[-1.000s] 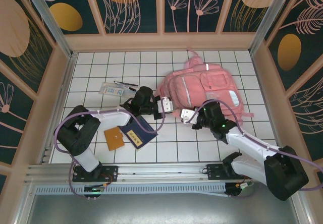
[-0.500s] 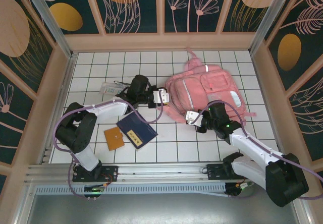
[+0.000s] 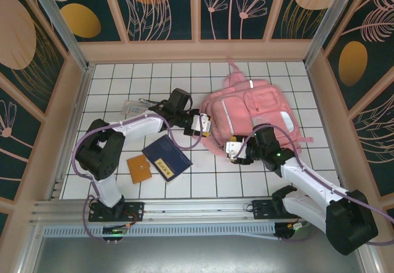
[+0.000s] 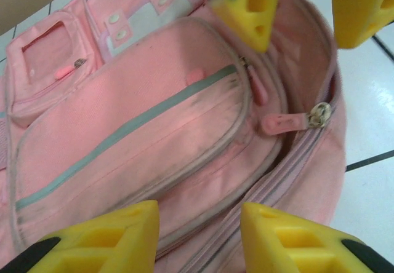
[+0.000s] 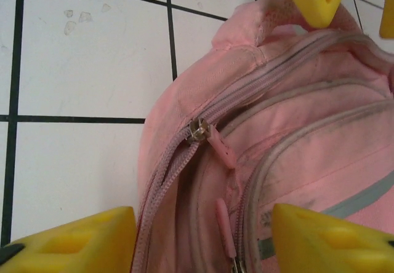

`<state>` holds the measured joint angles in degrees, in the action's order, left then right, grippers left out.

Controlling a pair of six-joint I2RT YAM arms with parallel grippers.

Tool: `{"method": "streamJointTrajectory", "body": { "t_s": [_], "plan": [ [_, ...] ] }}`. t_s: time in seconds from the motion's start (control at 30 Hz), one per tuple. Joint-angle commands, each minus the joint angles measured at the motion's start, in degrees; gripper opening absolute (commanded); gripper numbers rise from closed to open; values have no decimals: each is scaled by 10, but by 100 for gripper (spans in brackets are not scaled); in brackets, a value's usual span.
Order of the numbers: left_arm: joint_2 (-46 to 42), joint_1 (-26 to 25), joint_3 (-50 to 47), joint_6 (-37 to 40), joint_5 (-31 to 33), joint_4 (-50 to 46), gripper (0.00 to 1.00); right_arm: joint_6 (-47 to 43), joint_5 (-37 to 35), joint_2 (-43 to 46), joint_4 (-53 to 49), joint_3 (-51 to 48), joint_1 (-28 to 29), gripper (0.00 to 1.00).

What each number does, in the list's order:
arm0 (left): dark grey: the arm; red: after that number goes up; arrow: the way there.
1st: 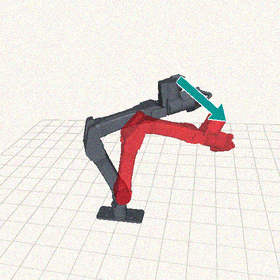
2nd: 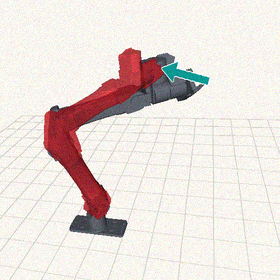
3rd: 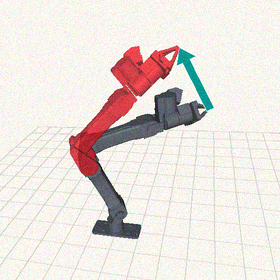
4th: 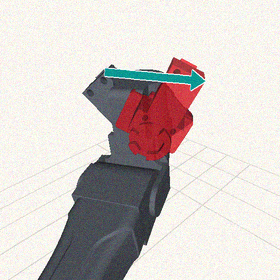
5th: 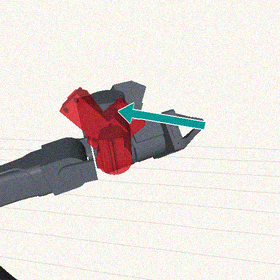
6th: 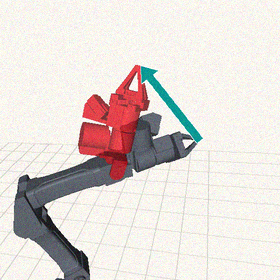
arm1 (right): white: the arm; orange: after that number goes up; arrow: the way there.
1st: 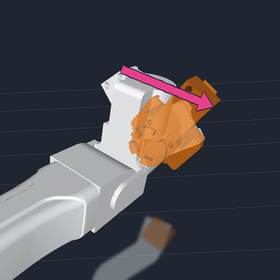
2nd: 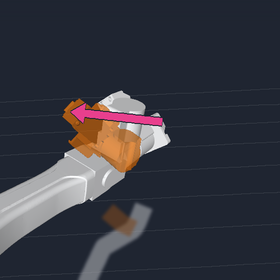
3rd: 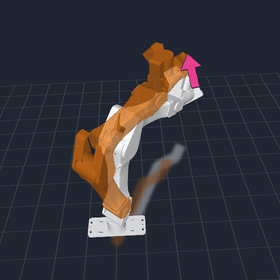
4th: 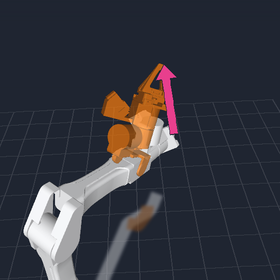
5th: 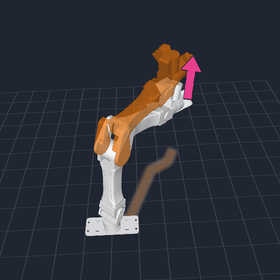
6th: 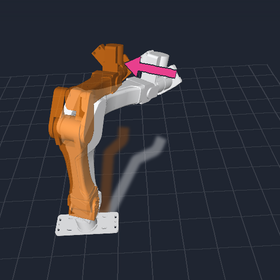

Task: Pack books, pencil case, and school supplies into a backpack

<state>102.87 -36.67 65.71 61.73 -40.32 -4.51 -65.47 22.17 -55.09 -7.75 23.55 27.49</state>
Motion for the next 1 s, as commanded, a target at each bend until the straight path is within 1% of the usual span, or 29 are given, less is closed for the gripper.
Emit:
{"method": "streamJointTrajectory", "body": {
  "t_s": [0.0,0.07,0.1,0.13,0.17,0.2,0.23,0.27,0.3,0.33,0.37,0.4,0.43,0.47,0.5,0.53,0.57,0.6,0.67,0.73,0.8,0.97],
  "plan": [
    [-17,-3,-15,-14,-44,-1,37,170,14,11,7,54,-3,63],
    [-41,-2,-46,-40,-29,14,38,285,57,7,-28,105,-24,62],
    [-43,-3,-59,-75,-23,29,41,363,54,7,-26,122,-31,61],
    [-63,-4,-67,-140,-12,51,48,468,10,11,-5,133,-33,61],
    [-66,-8,-67,-227,4,79,51,580,-56,15,12,139,-33,62],
    [-67,-13,-61,-346,28,109,51,688,-123,17,7,148,-37,63],
    [-66,-19,-52,-459,64,121,50,775,-155,20,-20,159,-48,63],
    [-62,-25,-41,-542,93,116,48,822,-157,22,-49,167,-59,63],
    [-53,-33,-23,-614,114,88,47,863,-164,24,-82,176,-71,62],
    [-33,-44,3,-677,130,46,47,911,-186,26,-115,185,-80,61],
    [-17,-57,32,-717,148,-3,47,955,-206,27,-152,195,-89,64],
    [3,-70,64,-739,151,-64,48,1003,-226,28,-197,209,-101,75],
    [19,-85,88,-769,167,-107,46,1061,-263,28,-239,218,-117,96],
    [25,-98,97,-803,187,-128,45,1077,-260,30,-254,222,-138,99],
    [25,-112,95,-838,193,-130,44,1055,-215,31,-241,222,-167,99],
    [18,-130,85,-861,206,-119,44,1023,-157,30,-220,219,-192,98],
    [9,-146,77,-878,228,-110,45,1007,-129,27,-210,220,-206,97],
    [0,-159,72,-897,257,-107,47,999,-124,21,-208,223,-215,95],
    [1,-171,79,-939,303,-130,48,992,-135,8,-212,230,-221,89],
    [16,-174,96,-972,337,-170,48,982,-121,-6,-213,236,-222,82],
    [34,-183,114,-982,357,-190,48,973,-92,-17,-203,235,-222,78],
    [92,-197,180,-992,385,-237,47,976,-47,-27,-163,215,-222,68]
  ]
}}
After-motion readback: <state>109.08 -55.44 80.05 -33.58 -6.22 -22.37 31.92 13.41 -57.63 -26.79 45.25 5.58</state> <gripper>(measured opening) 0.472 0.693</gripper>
